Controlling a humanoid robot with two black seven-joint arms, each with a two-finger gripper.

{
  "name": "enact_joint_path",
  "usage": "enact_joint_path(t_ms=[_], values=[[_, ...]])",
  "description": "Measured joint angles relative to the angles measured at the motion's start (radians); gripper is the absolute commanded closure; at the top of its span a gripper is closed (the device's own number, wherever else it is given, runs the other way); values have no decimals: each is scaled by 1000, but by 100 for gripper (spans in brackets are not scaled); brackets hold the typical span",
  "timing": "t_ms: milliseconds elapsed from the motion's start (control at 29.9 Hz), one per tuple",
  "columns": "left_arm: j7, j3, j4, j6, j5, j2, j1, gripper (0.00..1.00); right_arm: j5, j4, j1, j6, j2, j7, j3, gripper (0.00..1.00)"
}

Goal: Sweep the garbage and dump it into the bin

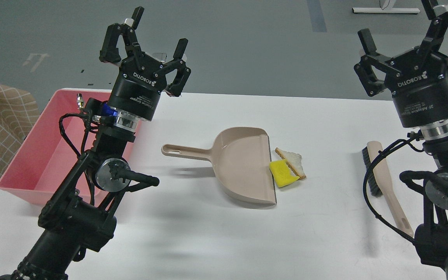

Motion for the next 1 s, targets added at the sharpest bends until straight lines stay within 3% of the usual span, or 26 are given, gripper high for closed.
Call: enact_joint_path(t_ms=[1003], values=[[2, 15, -1, 4, 3, -2, 12, 2, 0, -4, -12, 2, -5, 2, -12, 0]])
